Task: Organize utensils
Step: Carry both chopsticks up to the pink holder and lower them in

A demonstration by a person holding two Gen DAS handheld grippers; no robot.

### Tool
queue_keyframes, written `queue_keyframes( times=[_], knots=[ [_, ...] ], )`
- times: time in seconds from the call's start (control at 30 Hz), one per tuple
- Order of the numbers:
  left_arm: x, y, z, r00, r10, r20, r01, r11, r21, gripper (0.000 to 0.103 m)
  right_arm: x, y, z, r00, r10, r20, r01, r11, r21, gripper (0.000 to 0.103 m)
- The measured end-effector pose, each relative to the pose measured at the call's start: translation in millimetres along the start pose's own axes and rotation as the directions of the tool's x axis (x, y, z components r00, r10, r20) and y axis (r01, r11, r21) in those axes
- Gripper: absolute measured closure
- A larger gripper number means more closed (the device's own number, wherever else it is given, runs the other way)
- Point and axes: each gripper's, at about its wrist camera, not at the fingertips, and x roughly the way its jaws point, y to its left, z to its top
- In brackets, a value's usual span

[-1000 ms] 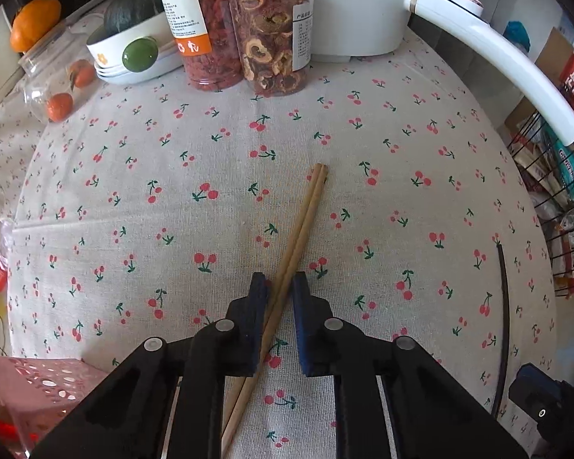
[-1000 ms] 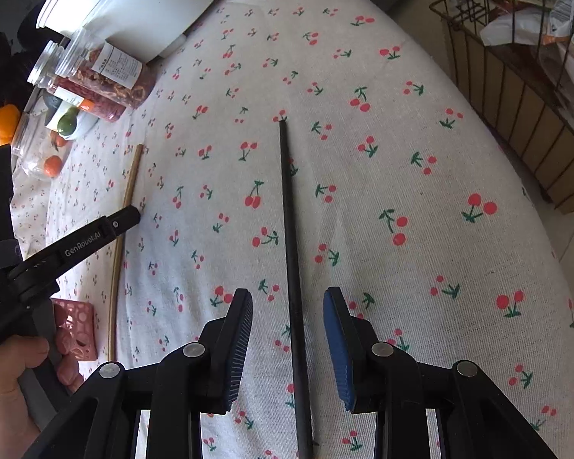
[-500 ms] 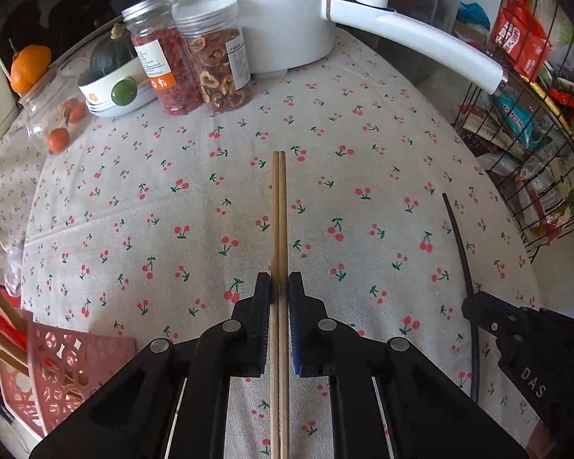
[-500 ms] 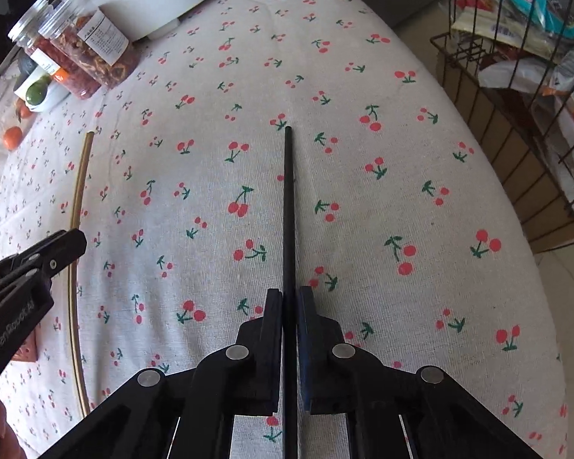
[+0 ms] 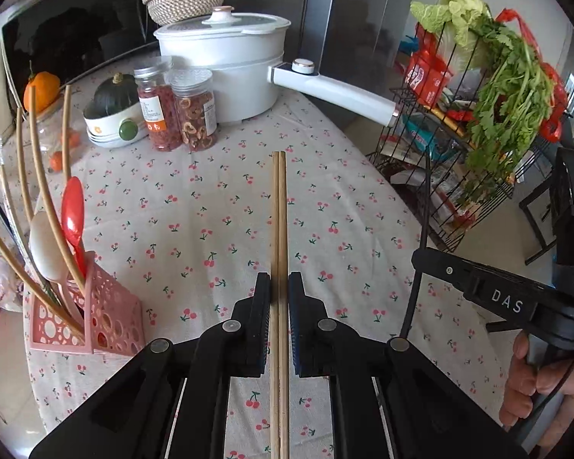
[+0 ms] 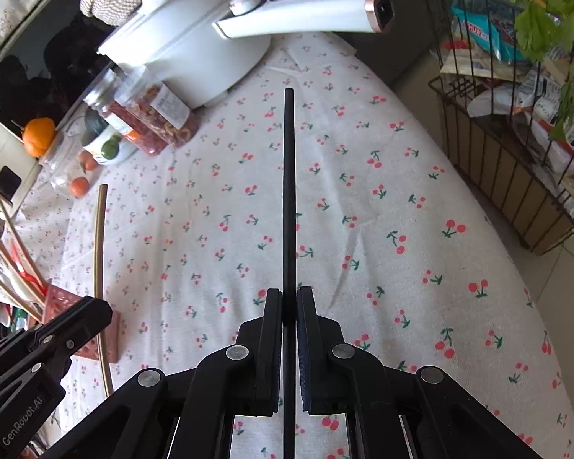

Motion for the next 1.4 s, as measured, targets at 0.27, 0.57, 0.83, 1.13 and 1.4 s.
queue_keyframes(
  times=[0.27,0.57,0.83,1.13,1.4],
  knots=[
    [-74,10,-21,0.986,-0.093,0.139,0.089,0.996,0.03,0.094,-40,32,-13,0.994,0.042,0.104,-0.035,0.997,-0.069,0.096],
    [-147,41,-27,0.914,-0.123,0.387,0.123,0.992,0.026,0.094,-76,69,-15,0.966,0.071,0.247,-0.022,0.981,-0.195,0.096],
    [-170,84,-18,0.83,-0.053,0.555,0.077,0.997,-0.02,0.094,-87,91,-10,0.957,0.106,0.27,-0.037,0.968,-0.247,0.097],
    [-140,127,-11,0.695,0.138,0.706,-0.086,0.99,-0.11,0.093,-87,119,-12,0.95,0.161,0.266,-0.072,0.946,-0.317,0.097],
    [-89,150,-4,0.683,0.211,0.699,-0.118,0.977,-0.179,0.093,-72,137,-9,0.956,0.171,0.239,-0.079,0.933,-0.351,0.097]
  ],
)
